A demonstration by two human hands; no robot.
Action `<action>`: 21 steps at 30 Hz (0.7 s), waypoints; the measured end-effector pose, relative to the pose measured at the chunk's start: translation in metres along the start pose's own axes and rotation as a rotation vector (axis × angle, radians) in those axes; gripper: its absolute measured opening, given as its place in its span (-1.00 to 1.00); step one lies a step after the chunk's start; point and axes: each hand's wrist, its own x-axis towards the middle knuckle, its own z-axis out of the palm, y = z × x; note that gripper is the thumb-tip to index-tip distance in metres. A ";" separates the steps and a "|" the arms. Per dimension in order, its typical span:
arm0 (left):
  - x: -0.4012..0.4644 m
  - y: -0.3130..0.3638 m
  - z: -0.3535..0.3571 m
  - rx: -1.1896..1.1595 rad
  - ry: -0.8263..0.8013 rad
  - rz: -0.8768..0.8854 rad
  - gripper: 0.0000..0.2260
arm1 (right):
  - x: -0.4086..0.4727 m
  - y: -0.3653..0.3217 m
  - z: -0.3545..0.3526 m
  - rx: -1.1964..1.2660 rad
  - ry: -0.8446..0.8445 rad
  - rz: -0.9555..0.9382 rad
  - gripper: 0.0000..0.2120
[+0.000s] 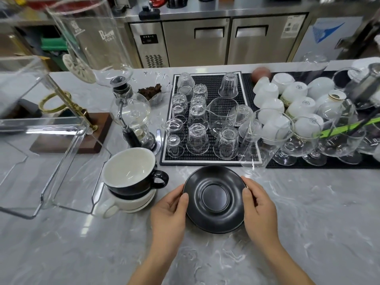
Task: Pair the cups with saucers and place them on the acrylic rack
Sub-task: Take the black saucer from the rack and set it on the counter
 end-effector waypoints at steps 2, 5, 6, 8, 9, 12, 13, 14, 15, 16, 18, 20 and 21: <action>-0.003 -0.001 0.000 0.081 0.031 0.046 -0.75 | 0.003 0.003 -0.003 -0.058 -0.026 -0.040 -0.69; -0.005 -0.002 0.000 0.157 0.065 0.069 -0.76 | 0.007 0.006 -0.007 -0.101 -0.056 -0.073 -0.70; -0.006 -0.002 -0.001 0.182 0.075 0.076 -0.79 | 0.008 0.007 -0.009 -0.108 -0.059 -0.077 -0.71; -0.005 -0.002 -0.003 0.236 0.093 0.089 -0.83 | 0.010 0.008 -0.012 -0.107 -0.056 -0.066 -0.74; -0.005 -0.003 -0.004 0.261 0.102 0.097 -0.85 | 0.011 0.008 -0.013 -0.100 -0.053 -0.051 -0.76; -0.006 -0.003 -0.009 0.338 0.139 0.121 -0.89 | 0.012 0.006 -0.019 -0.072 -0.050 -0.019 -0.74; -0.007 -0.004 -0.010 0.359 0.152 0.127 -0.90 | 0.012 0.006 -0.021 -0.077 -0.052 -0.023 -0.72; -0.007 -0.005 -0.012 0.380 0.162 0.129 -0.90 | 0.013 0.006 -0.022 -0.086 -0.054 -0.029 -0.73; -0.006 -0.007 -0.013 0.398 0.166 0.123 -0.89 | 0.013 0.007 -0.024 -0.093 -0.052 -0.032 -0.74; -0.005 -0.008 -0.015 0.407 0.160 0.104 -0.88 | 0.013 0.008 -0.026 -0.098 -0.047 -0.030 -0.75; -0.003 -0.010 -0.016 0.413 0.126 0.059 -0.84 | 0.014 0.010 -0.029 -0.117 -0.028 -0.018 -0.79; -0.001 -0.011 -0.018 0.479 0.094 0.068 -0.74 | 0.014 0.010 -0.030 -0.160 -0.022 -0.007 -0.81; 0.000 -0.012 -0.019 0.526 0.084 0.085 -0.68 | 0.015 0.010 -0.031 -0.188 -0.026 -0.007 -0.74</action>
